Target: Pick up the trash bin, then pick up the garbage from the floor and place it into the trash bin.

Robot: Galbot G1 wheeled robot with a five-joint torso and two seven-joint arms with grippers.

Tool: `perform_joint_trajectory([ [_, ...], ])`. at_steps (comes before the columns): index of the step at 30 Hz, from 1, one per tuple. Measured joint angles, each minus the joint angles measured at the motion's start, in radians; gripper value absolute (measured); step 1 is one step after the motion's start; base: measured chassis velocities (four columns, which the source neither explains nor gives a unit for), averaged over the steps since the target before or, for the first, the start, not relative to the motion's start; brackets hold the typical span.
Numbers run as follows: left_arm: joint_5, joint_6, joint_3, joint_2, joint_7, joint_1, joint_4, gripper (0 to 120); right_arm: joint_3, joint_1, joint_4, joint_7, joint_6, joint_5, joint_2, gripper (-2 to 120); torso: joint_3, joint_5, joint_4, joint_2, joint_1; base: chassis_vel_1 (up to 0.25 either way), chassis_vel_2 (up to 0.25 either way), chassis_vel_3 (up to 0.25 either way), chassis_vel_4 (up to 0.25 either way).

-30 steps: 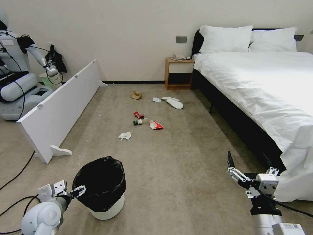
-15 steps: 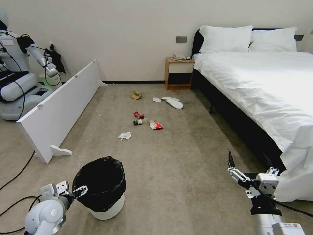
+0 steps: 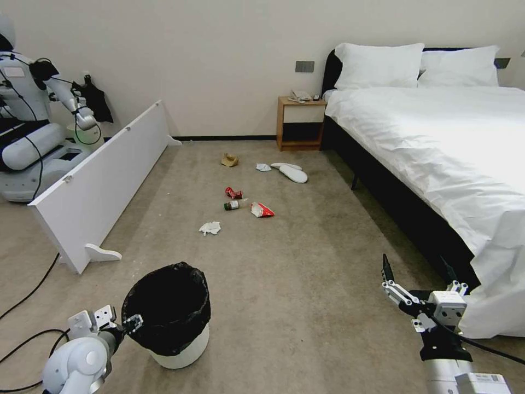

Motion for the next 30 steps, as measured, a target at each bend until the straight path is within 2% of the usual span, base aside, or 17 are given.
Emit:
perform_joint_trajectory([
  [1,0.0,0.0,0.0,0.0,0.0,0.0,0.0,41,0.0,0.0,0.0,0.0,0.0,0.0,0.0,100,0.0,0.0,0.0,0.0,0.0,0.0,0.0,0.0,0.0],
  [3,-0.001,0.0,0.001,-0.003,0.002,-0.003,0.006,30,0.001,0.0,-0.001,0.0,0.0,-0.001,0.0,100,0.0,0.0002,0.0001,0.0,0.0,0.0,0.0,0.0,0.0],
  [4,-0.001,0.0,0.001,-0.003,0.002,-0.003,0.006,30,0.001,0.0,-0.001,0.0,0.0,-0.001,0.0,100,0.0,0.0002,0.0001,0.0,0.0,0.0,0.0,0.0,0.0],
  [6,-0.001,-0.001,0.003,-0.009,0.004,-0.006,0.013,19,0.003,-0.001,-0.002,0.0,0.001,-0.001,-0.002,100,0.0,0.0005,0.0001,0.0,0.0,0.0,0.0,0.0,0.0],
  [9,-0.001,-0.001,0.004,-0.012,0.005,-0.009,0.017,15,0.004,-0.002,-0.003,0.0,0.001,-0.001,-0.003,100,0.0,0.0007,0.0003,0.0,0.0,0.0,0.0,0.0,0.0],
  [10,-0.001,-0.001,0.007,-0.016,0.005,-0.014,0.023,8,0.006,-0.003,-0.003,0.0,0.001,-0.002,-0.004,100,0.0,0.0007,0.0005,0.0,0.0,0.0,0.0,0.0,0.0],
  [12,0.0,-0.002,0.013,-0.022,0.006,-0.024,0.033,3,0.01,-0.006,-0.003,0.0,0.002,-0.002,-0.007,100,0.0,0.0006,0.0004,0.0,0.0,0.0,0.0,0.0,0.0],
  [23,0.008,-0.002,0.011,-0.047,0.016,-0.034,0.043,3,0.026,-0.011,-0.002,0.002,0.003,0.001,-0.019,100,0.0,0.0002,-0.0001,0.0,0.0,0.0,0.0,0.0,0.0],
  [27,0.015,0.003,-0.02,-0.058,0.023,-0.001,-0.001,3,0.023,-0.01,-0.001,0.003,0.003,0.002,-0.019,100,0.0,-0.0024,-0.0005,0.0,0.0,0.0,0.0,0.0,0.0],
  [30,0.015,0.005,-0.03,-0.061,0.025,0.011,-0.018,2,0.021,-0.01,-0.001,0.003,0.003,0.002,-0.019,100,0.001,-0.0027,-0.0005,0.0,0.0,0.0,0.0,0.0,0.0],
])
